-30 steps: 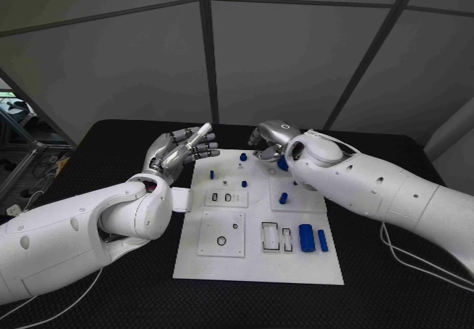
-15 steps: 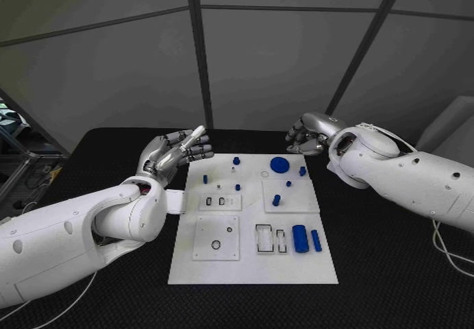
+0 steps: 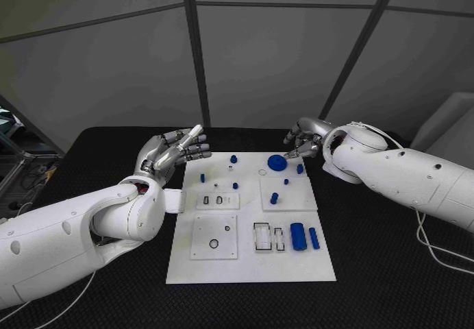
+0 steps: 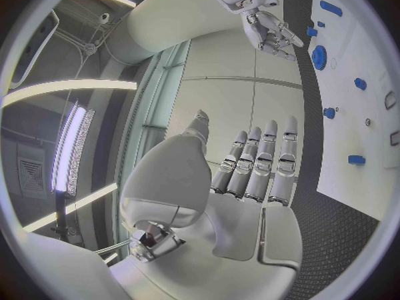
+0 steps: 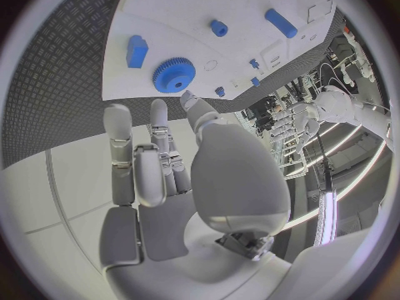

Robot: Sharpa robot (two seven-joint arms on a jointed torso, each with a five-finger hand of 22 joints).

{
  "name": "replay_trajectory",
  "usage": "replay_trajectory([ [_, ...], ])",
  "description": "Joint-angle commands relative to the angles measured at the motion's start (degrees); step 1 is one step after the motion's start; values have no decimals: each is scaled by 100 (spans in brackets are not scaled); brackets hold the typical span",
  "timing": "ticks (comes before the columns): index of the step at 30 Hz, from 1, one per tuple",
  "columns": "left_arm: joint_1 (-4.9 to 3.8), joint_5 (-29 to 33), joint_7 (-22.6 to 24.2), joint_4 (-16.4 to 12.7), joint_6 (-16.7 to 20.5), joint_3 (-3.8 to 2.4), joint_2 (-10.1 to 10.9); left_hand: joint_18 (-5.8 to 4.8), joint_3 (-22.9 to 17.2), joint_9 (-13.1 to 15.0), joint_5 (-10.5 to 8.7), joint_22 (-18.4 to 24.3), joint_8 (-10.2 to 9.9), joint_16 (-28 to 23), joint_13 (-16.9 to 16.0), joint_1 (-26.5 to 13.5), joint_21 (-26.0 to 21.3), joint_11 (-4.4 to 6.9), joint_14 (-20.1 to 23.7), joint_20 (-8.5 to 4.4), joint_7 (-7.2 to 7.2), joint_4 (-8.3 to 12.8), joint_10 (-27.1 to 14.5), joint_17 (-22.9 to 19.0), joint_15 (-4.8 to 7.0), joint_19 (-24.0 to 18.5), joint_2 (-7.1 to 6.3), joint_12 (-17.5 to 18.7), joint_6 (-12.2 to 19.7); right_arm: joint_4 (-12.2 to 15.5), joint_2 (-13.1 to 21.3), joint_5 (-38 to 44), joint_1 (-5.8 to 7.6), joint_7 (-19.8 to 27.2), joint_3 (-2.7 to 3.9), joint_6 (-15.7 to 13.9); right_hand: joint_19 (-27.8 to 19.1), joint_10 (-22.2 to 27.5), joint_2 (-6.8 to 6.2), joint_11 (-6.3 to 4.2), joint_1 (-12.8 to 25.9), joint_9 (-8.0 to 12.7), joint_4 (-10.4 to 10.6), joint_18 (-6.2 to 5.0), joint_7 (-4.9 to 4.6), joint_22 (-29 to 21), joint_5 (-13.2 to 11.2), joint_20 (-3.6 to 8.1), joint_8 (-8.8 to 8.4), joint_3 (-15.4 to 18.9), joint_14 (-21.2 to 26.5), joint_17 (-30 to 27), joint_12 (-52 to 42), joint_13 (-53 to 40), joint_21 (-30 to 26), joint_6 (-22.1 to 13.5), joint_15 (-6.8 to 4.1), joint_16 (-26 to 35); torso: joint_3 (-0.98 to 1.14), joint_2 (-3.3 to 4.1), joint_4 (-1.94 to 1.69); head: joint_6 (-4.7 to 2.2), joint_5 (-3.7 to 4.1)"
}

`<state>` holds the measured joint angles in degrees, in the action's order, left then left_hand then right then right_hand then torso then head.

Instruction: Assemble the parts on the task board

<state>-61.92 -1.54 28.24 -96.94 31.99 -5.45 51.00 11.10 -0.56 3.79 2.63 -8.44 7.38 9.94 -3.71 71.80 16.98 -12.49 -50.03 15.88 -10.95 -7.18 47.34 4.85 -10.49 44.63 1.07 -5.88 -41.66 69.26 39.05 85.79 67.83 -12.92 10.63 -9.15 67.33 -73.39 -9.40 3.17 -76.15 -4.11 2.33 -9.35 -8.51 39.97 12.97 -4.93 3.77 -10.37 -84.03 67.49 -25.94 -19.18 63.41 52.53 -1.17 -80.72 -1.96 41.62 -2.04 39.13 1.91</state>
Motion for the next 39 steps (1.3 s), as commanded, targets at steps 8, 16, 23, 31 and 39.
replay_trajectory([
  [8, -7, -29, 22, 34, -100, -5, -39, -129, 23, -8, 4, 7, -34, -31, 6, 46, -30, -25, 45, 12, -385, 0, 10, -5, -2, -48, 24, 35, 5, -299, -282, -119, 9, 127, 1, 500, 92, 681, 152, 41, -462, -44, 542, 86, -39, 196, 48, -24, 101, 653, -278, 415, -1335, -1303, 141, -164, 33, -210, 1, 11, -4, 12, 61],
  [16, -7, -29, 18, 49, -104, -5, -46, -129, 23, -8, 4, 7, -34, -31, 6, 46, -30, -25, 45, 12, -385, 0, 10, -5, -2, -48, 24, 35, 5, -361, -366, -118, 8, 182, -1, 749, 102, 723, 185, 36, -540, -62, 604, 92, -30, 236, 79, -28, 148, 667, -283, 453, -1484, -1445, 170, -117, 27, -227, 2, 5, -3, 44, 39],
  [23, -7, -29, 18, 55, -106, -5, -49, -129, 23, -8, 4, 7, -34, -31, 6, 46, -30, -25, 45, 12, -385, 0, 10, -5, -2, -48, 24, 35, 5, -396, -397, -110, 7, 201, -2, 875, 108, 734, 214, 19, -580, -88, 648, 96, -8, 270, 95, -20, 221, 678, -286, 478, -1660, -1630, 196, -15, 16, -239, 2, 5, 0, 54, 42],
  [31, -7, -29, 16, 61, -108, -5, -57, -130, 24, -7, 4, 10, -35, -37, 5, 43, -34, -25, 46, 12, -385, -4, 15, -7, -3, -55, 38, 38, -3, -444, -438, 23, 6, 193, -3, 986, 139, 645, 229, 5, -599, -105, 669, 109, 9, 349, 114, -11, 277, 687, -299, 545, -1947, -1933, 246, 56, 4, -268, 1, 13, -3, 73, 41],
  [39, -7, -29, 13, 71, -110, -5, -60, -130, 24, -7, 4, 10, -35, -37, 5, 43, -34, -25, 46, 12, -385, -4, 15, -7, -3, -55, 38, 38, -3, -479, -443, 153, 4, 167, -3, 985, 156, 607, 251, 1, -633, -105, 668, 116, 11, 392, 130, -6, 288, 675, -310, 604, -2102, -2094, 275, 56, 0, -293, 4, 10, -2, 93, 32],
])
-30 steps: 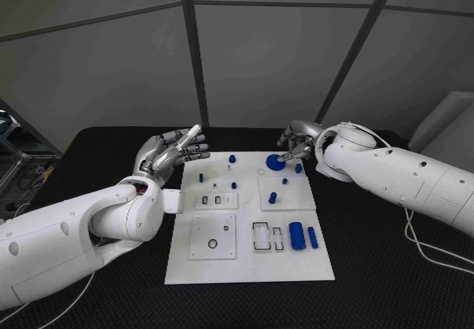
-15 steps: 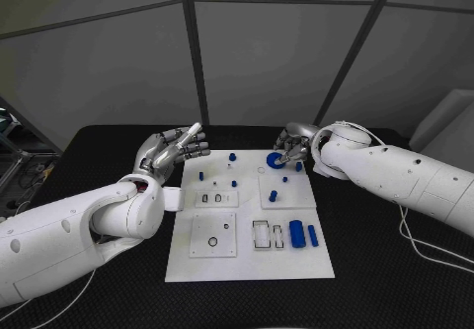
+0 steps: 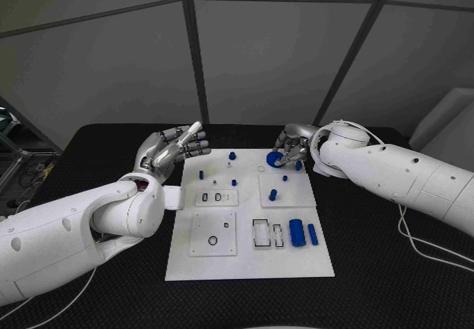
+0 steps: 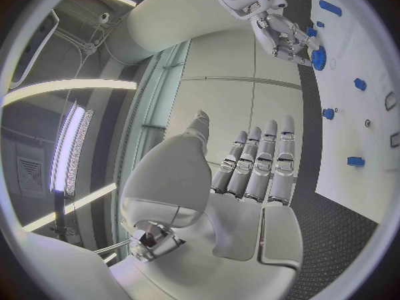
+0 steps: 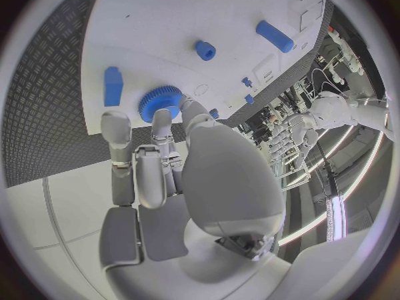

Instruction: Assemble the parts on the task board

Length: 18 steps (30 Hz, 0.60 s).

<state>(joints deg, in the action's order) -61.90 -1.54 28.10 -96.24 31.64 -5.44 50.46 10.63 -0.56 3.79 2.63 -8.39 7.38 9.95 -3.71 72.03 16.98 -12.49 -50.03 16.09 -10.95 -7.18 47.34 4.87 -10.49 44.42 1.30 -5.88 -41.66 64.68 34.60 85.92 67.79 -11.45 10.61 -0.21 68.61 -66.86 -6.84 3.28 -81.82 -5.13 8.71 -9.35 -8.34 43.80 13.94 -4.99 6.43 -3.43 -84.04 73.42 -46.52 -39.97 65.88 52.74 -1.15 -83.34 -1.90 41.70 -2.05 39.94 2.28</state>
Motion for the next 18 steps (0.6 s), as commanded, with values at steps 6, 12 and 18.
replay_trajectory([
  [6, -9, -29, 25, 9, -81, -5, -14, -82, 24, -7, 4, 5, -35, -38, 5, 20, -34, -25, 46, -9, -385, -4, 15, -9, -3, -34, 15, 39, -3, -56, -16, 157, 7, 31, -2, 65, 30, -33, 9, -10, -87, -1, 26, 118, -9, 19, 42, 2, 20, -31, -312, 29, -64, -37, 36, 25, -2, -40, 2, 2, 0, 12, -4],
  [12, -8, -29, 22, 12, -81, -5, -11, -82, 24, -7, 4, 5, -35, -38, 5, 20, -34, -25, 46, -9, -385, -4, 15, -9, -3, -34, 15, 39, -3, -80, -34, 207, 7, 32, -2, 64, 42, -29, 27, -9, -115, 0, 19, 123, -10, 49, 49, 3, 23, -50, -316, 55, -103, -80, 54, 22, -1, -51, 3, 8, -3, 18, -1],
  [18, -8, -29, 20, 16, -82, -5, -13, -82, 24, -7, 4, 5, -35, -38, 5, 20, -34, -25, 46, -9, -385, -4, 15, -9, -3, -34, 15, 39, -3, -144, -59, 233, 7, 35, -3, 30, 44, -29, 43, -8, -134, 1, 15, 124, -12, 56, 52, 3, 25, -65, -320, 75, -133, -114, 61, 18, -1, -60, 5, 7, -2, 29, -2],
])
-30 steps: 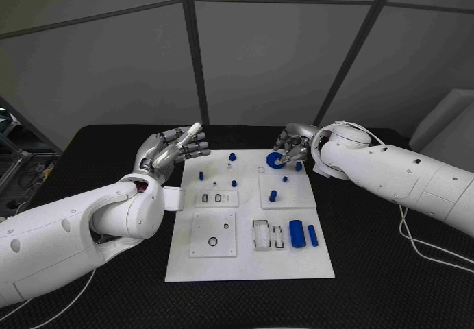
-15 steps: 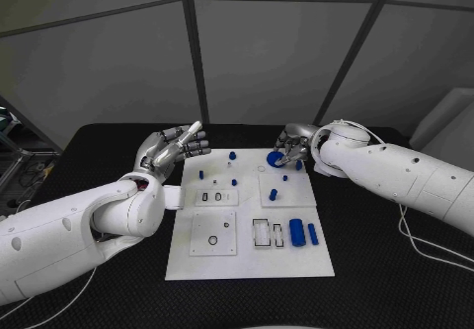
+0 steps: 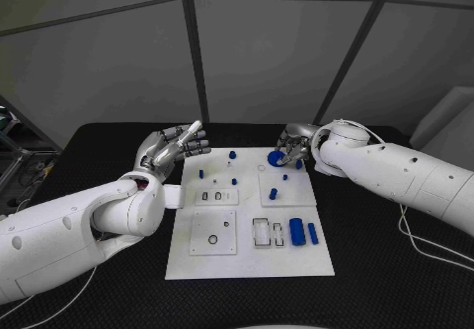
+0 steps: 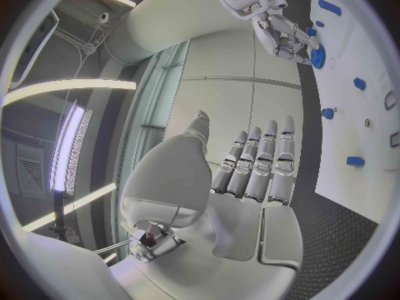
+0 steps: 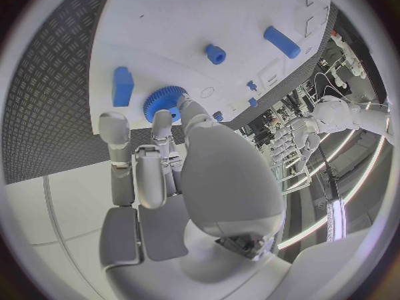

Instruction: Assemble the parts on the task board

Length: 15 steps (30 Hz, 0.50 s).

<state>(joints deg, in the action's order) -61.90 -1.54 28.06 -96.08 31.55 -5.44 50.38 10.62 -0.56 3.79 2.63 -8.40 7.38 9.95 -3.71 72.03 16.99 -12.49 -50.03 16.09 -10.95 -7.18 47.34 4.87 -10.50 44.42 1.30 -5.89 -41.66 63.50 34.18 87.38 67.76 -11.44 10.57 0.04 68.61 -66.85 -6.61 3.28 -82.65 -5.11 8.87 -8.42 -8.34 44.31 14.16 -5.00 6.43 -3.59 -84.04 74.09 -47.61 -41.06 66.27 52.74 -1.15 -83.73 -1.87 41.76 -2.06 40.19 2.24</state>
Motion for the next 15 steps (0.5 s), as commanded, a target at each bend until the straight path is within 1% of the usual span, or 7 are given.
replay_trajectory([
  [1, -8, -29, 24, 2, -74, -5, -7, -81, 24, -8, 4, 6, -35, -38, 5, 21, -35, -25, 46, -9, -385, -4, 15, -9, -3, -34, 15, 39, -3, -39, -23, 91, 10, 37, 1, -3, 45, -28, 22, -8, -52, 0, -1, 32, -12, 8, 31, 3, 25, -51, -320, 11, -24, -5, 23, 18, -1, -21, 3, 0, 1, 9, 2],
  [7, -8, -29, 22, 6, -77, -5, -11, -81, 24, -8, 4, 6, -35, -38, 5, 21, -35, -25, 46, -9, -385, -4, 15, -9, -3, -34, 15, 39, -3, -81, -38, 109, 10, 45, 1, -11, 48, -25, 25, -8, -55, 0, -1, 33, -13, 13, 32, 3, 25, -54, -321, 15, -24, -5, 26, 16, -1, -23, 0, 4, -2, 18, 4],
  [9, -8, -29, 22, 9, -77, -5, -13, -81, 24, -8, 4, 6, -35, -38, 5, 21, -35, -25, 46, -9, -385, -4, 15, -9, -3, -34, 15, 39, -3, -86, -37, 127, 11, 44, 1, -3, 51, -21, 32, -7, -62, 2, -3, 34, -14, 22, 33, 3, 23, -61, -324, 33, -34, -17, 32, 11, 0, -31, 2, 1, -4, 28, 5],
  [15, -8, -29, 22, 17, -76, -5, -16, -81, 24, -8, 4, 6, -35, -38, 5, 21, -35, -25, 46, -9, -385, -4, 15, -9, -3, -34, 15, 39, -3, -89, -31, 155, 10, 57, 1, 39, 54, -27, 29, -5, -64, 2, -3, 36, -15, 31, 32, 3, 26, -62, -326, 47, -62, -48, 37, 12, 1, -37, 2, 0, 4, 35, 4],
])
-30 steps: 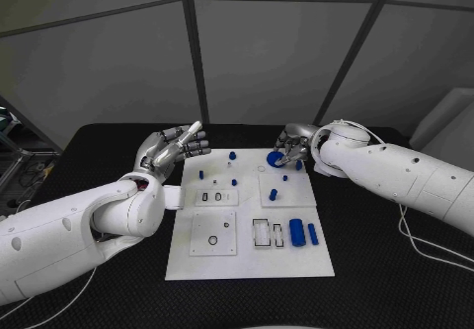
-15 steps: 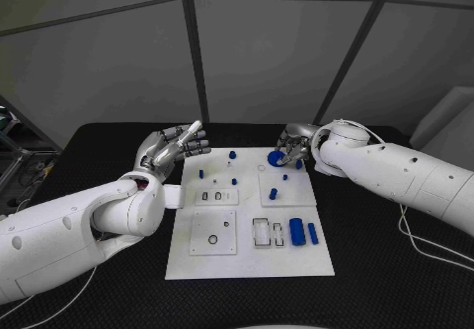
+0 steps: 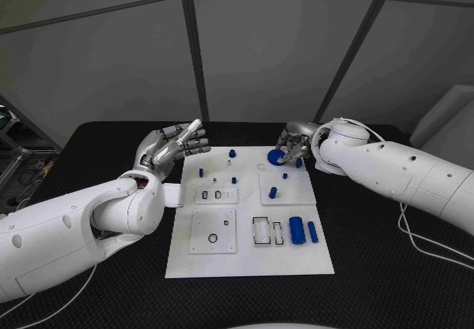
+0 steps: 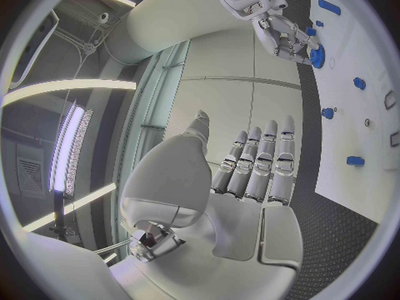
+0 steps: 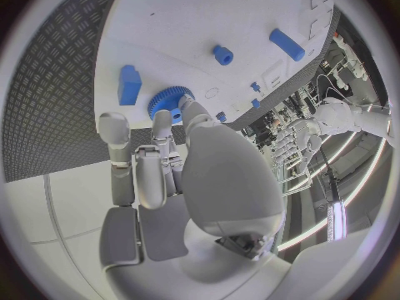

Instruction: Assemble the parts on the task board

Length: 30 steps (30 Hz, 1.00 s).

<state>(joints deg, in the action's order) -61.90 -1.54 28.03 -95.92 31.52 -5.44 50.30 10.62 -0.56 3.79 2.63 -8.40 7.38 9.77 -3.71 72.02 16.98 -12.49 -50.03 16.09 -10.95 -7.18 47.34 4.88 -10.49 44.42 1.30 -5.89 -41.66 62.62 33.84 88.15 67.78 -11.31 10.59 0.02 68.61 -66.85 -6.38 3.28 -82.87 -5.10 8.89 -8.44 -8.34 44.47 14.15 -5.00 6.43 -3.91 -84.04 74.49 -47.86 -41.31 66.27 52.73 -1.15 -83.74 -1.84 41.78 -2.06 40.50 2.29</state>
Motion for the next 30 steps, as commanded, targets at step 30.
replay_trajectory([
  [30, -7, -29, 6, 19, -82, -5, 3, -82, 28, -6, 4, 10, -35, -27, 4, 25, -40, -24, 45, -8, -383, -1, 23, -11, -4, -42, 27, 44, -20, 668, 184, 670, -9, 171, 0, -1282, 192, -687, 255, -185, -109, -52, -55, 88, 195, 356, 184, 136, 276, -601, -366, 251, -1497, -1649, 273, 884, -149, -139, -5, -6, -6, 20, -33],
])
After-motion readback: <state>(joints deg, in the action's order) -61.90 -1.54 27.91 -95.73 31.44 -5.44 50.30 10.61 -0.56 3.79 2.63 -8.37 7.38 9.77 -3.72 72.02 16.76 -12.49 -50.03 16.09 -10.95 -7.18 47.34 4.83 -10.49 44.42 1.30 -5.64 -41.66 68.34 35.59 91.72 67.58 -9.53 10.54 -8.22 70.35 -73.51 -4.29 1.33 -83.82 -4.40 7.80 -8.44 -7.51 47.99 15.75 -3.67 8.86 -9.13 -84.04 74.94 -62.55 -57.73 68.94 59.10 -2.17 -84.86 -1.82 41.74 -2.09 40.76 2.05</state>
